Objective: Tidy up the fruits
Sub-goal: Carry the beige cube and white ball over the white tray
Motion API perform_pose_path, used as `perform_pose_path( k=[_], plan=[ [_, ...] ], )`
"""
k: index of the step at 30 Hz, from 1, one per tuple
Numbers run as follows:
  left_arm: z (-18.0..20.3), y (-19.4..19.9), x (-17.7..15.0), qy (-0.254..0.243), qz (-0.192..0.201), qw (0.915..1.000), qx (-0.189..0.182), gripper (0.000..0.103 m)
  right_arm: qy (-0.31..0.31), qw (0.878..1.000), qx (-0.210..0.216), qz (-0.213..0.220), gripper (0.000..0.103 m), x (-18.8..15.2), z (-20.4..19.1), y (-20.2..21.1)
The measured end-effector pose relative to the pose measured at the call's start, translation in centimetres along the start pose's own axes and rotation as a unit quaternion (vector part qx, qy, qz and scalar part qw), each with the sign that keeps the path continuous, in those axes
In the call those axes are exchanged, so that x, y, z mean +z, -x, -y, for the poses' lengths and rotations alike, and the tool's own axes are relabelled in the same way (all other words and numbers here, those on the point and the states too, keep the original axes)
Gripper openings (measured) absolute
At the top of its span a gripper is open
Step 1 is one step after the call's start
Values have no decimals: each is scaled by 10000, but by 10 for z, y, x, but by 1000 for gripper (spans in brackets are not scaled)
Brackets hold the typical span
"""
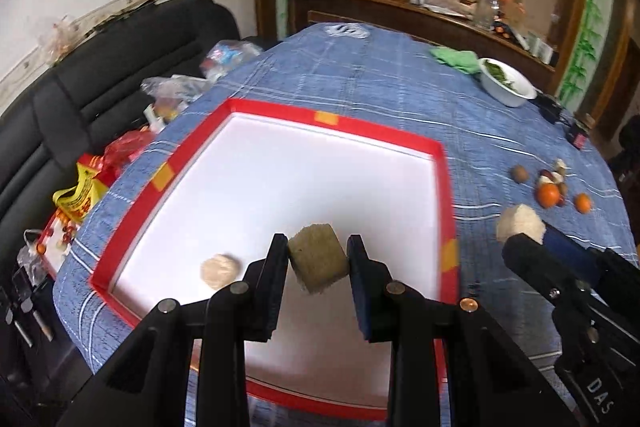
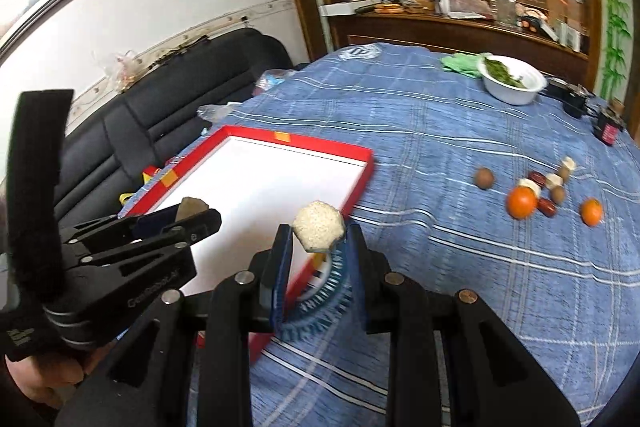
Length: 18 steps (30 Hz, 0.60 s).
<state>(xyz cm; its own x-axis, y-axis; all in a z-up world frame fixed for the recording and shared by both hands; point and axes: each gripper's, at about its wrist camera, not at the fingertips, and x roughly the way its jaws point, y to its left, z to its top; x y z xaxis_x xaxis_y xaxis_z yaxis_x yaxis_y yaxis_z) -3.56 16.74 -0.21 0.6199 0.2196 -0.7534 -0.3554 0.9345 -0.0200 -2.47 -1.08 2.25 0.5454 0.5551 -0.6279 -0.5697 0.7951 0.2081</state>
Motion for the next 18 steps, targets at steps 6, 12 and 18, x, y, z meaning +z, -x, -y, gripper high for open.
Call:
perform_pose_path(
  k=[6, 12, 18],
  plan=[
    [-17, -8, 1, 133, -76, 9998, 131, 29, 139, 9998, 138, -97, 29, 7, -17, -20],
    [-28, -18, 8, 230, -101, 9991, 329, 29, 177, 9995, 170, -215, 30, 13, -22, -42],
    [-42, -27, 13, 420, -96, 9978, 495, 29, 187, 9991, 205, -308, 30, 17, -25, -61]
  ],
)
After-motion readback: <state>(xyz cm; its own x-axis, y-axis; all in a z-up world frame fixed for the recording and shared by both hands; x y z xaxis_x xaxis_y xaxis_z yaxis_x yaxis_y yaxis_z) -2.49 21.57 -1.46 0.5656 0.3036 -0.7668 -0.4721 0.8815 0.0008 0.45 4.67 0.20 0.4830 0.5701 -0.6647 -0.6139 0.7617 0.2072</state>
